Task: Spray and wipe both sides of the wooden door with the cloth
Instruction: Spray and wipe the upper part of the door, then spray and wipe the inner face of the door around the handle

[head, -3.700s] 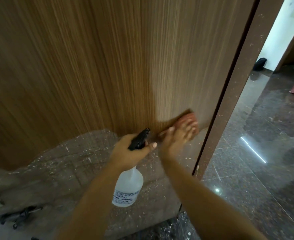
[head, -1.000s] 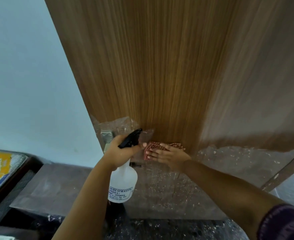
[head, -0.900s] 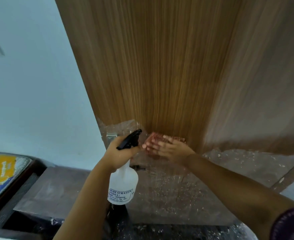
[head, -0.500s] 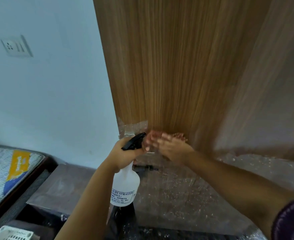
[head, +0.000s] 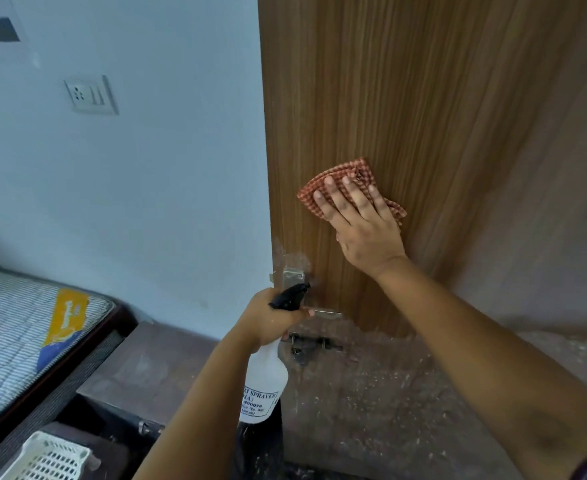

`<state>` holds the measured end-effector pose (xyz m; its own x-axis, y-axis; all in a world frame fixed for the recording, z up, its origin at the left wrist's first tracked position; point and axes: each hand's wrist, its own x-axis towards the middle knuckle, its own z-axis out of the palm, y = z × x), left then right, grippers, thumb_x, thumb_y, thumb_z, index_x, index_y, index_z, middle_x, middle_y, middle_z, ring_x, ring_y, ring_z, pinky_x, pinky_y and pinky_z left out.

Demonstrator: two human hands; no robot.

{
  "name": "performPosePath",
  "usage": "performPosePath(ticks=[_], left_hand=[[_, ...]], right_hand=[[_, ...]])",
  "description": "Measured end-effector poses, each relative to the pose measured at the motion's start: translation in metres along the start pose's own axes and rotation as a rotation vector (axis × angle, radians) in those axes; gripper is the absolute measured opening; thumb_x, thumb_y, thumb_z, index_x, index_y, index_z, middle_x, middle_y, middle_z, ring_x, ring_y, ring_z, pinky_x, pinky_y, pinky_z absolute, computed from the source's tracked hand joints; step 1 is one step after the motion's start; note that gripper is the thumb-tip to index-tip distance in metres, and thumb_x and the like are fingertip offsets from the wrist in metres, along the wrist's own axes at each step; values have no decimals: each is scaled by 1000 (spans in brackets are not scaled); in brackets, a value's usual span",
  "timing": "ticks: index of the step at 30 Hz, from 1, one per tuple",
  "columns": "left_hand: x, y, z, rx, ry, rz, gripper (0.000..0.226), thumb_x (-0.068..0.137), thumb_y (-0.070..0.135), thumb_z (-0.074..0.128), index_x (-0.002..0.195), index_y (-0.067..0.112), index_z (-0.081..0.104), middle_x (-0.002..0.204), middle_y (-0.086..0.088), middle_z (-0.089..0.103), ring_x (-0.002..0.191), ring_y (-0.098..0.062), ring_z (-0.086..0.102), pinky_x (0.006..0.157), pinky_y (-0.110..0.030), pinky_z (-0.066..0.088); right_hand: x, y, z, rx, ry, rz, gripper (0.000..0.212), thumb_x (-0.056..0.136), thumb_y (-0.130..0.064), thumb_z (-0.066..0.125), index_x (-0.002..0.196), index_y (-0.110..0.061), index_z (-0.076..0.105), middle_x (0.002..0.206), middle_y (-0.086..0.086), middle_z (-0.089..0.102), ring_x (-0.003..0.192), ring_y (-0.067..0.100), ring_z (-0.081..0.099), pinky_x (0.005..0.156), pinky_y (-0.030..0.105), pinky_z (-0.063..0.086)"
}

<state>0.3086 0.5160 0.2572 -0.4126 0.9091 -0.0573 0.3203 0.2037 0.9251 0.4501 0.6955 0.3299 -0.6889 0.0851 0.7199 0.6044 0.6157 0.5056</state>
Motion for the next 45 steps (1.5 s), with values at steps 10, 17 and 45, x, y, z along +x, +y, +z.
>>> performPosePath(ticks=[10,17,45], left_hand=[[-5,-6,-32,-15,115,79,19,84,28,78,87,11,70,80,-20,63,60,-19,57,57,-28,56],[-16,-3,-53,-39,135,109,20,88,25,76,84,6,69,77,-11,61,63,-18,56,56,-25,53],[-44,-13,-63,-8,226,54,22,86,25,78,81,5,68,77,-14,63,60,-19,57,57,-34,59]], right_hand=[[-30,-35,28,-33,-129,-346,76,91,-20,47,158,-17,11,163,6,5,150,26,5,120,46,-13],[-21,-41,18,-92,-301,-548,72,94,-27,30,157,-14,-2,163,7,-11,150,26,-10,117,49,-20],[40,-119,-4,-41,-645,-872,29,95,-27,54,120,-23,67,129,-8,54,127,23,39,106,41,33]])
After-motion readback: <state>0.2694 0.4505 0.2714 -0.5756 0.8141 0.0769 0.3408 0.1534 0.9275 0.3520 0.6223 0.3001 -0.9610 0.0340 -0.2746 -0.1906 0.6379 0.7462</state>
